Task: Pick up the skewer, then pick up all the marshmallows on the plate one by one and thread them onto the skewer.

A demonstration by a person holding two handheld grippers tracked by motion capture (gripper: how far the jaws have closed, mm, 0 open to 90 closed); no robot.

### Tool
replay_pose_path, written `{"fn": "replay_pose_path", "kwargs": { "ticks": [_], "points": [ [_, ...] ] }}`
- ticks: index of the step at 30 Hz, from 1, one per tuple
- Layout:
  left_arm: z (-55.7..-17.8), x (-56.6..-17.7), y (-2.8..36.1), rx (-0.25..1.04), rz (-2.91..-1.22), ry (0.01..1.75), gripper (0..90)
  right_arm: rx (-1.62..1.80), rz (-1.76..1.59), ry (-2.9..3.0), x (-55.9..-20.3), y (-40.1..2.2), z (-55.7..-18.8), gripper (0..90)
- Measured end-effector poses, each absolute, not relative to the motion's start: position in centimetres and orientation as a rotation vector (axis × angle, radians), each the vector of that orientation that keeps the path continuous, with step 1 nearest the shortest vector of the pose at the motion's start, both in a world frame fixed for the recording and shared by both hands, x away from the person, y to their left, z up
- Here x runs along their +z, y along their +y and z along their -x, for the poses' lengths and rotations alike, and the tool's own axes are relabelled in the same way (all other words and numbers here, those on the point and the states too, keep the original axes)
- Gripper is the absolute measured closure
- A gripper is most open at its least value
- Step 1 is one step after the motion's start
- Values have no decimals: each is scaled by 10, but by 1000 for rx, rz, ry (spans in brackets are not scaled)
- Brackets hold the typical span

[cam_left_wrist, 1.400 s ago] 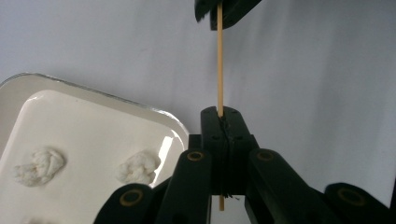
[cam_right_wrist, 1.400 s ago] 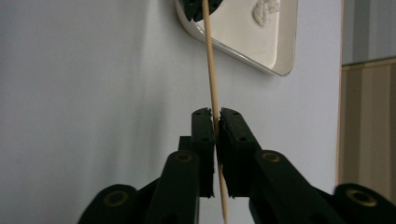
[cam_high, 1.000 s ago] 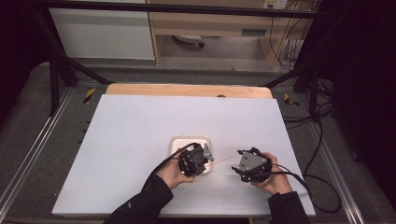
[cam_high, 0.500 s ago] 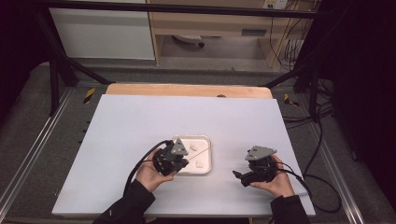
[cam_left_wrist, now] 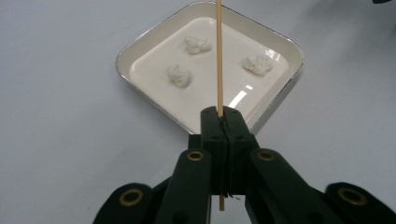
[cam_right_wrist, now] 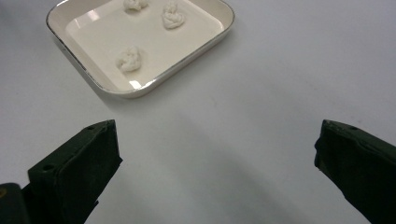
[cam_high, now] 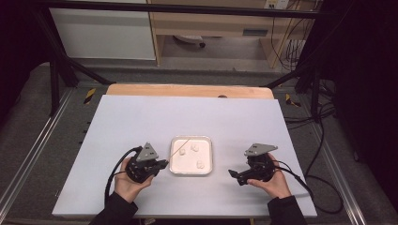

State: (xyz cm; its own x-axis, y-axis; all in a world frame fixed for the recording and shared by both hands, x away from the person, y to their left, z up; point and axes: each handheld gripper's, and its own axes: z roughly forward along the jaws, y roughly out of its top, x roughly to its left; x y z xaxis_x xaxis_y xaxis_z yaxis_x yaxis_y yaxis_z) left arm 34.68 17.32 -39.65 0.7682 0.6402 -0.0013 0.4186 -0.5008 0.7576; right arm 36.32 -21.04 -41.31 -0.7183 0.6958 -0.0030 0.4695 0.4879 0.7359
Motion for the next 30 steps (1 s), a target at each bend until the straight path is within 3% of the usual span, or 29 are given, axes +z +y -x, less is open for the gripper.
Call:
{"fn": "replay_pose_path", "kwargs": {
  "ticks": [25,30],
  "points": [
    [-335,-411,215,393,-2026,881,888,1179,-1050,2406,-406,-145,-381,9],
    [-335,-413,214,393,-2032,882,888,1197,-1042,2435,-410,-129,-386,72]
  ]
}}
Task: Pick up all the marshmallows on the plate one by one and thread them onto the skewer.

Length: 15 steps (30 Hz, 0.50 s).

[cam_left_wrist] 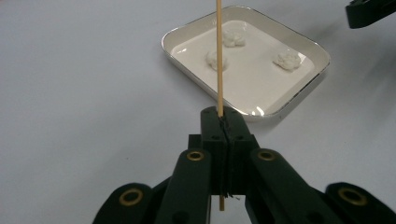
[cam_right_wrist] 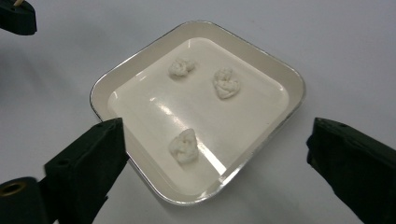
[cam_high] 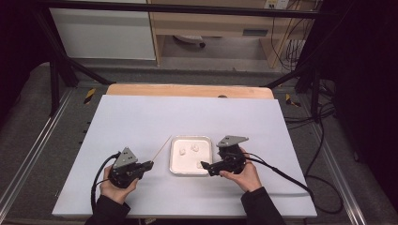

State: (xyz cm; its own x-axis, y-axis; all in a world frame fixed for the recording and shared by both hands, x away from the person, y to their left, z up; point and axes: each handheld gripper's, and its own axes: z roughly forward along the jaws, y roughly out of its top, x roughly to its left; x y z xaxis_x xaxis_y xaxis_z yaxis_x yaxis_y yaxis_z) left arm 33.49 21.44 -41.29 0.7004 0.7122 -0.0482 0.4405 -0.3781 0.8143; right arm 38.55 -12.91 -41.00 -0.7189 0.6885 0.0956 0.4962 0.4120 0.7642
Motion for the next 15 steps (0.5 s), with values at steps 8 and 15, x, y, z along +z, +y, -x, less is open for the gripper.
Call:
{"fn": "replay_pose_path", "kwargs": {
  "ticks": [8,15],
  "points": [
    [-335,-414,215,383,-2021,885,888,1179,-1065,2457,-429,-110,-394,256],
    [-335,-417,213,373,-2023,887,888,1157,-1039,2476,-440,-103,-392,455]
  ]
}}
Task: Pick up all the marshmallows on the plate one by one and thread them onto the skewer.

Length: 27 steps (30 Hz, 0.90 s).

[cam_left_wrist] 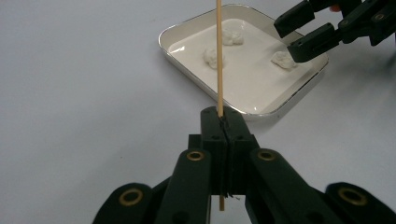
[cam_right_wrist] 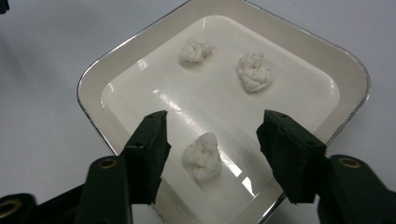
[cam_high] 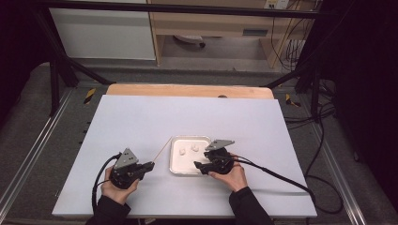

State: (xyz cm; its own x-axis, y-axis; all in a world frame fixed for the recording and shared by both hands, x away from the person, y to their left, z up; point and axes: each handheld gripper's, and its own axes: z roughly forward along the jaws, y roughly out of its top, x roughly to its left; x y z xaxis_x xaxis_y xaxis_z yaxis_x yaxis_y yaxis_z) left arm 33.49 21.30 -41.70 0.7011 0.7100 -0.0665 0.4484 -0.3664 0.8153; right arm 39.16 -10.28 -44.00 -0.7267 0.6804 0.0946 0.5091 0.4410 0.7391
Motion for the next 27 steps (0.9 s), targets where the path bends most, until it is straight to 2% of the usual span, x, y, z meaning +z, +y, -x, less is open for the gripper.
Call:
{"fn": "replay_pose_path", "kwargs": {
  "ticks": [2,13,16,27],
  "points": [
    [-335,-418,213,372,-2021,890,888,1133,-1015,2493,-443,-102,-391,518],
    [-335,-418,212,370,-2018,892,888,1129,-999,2502,-450,-99,-391,616],
    [-335,-418,212,372,-2015,890,888,1138,-994,2506,-451,-99,-388,695],
    [-333,-418,212,371,-1995,887,888,1193,-1027,2476,-447,-101,-389,749]
  ]
}}
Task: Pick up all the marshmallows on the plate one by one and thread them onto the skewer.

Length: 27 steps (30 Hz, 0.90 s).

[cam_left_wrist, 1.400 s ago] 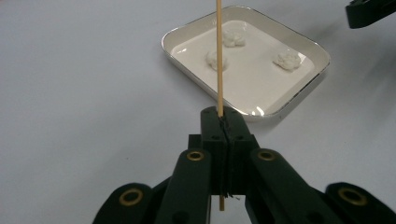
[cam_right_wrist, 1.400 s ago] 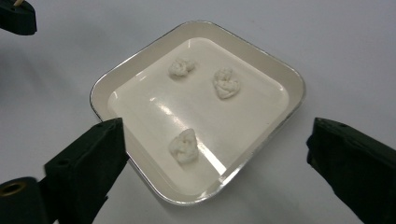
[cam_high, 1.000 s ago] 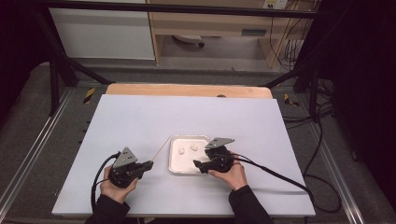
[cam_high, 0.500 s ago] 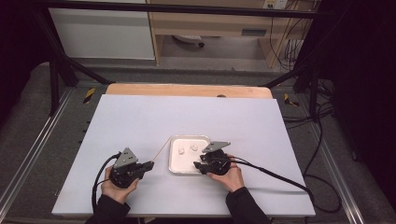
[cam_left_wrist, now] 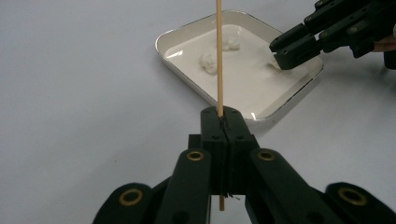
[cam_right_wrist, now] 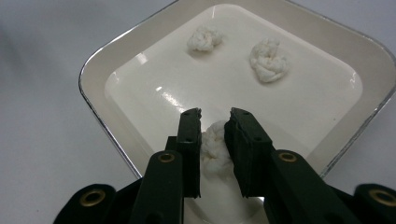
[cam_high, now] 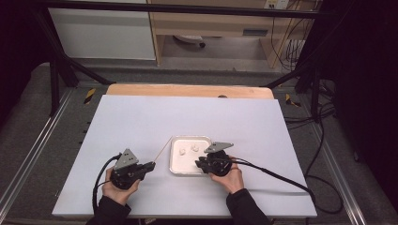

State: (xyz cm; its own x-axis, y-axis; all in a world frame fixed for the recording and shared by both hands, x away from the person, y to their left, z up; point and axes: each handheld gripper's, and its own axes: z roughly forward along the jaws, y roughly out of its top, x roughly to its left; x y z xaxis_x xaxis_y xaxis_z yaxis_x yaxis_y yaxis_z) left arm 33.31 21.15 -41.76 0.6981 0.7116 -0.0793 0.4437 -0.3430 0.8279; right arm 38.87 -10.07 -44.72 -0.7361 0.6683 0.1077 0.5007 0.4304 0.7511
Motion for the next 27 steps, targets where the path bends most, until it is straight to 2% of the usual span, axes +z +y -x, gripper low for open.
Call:
{"fn": "replay_pose_path", "kwargs": {
  "ticks": [13,27],
  "points": [
    [-329,-417,206,365,-1977,867,888,1489,-1055,2358,-402,-119,-388,752],
    [-326,-419,196,372,-1989,840,888,1718,-1102,2254,-380,-128,-392,760]
  ]
}}
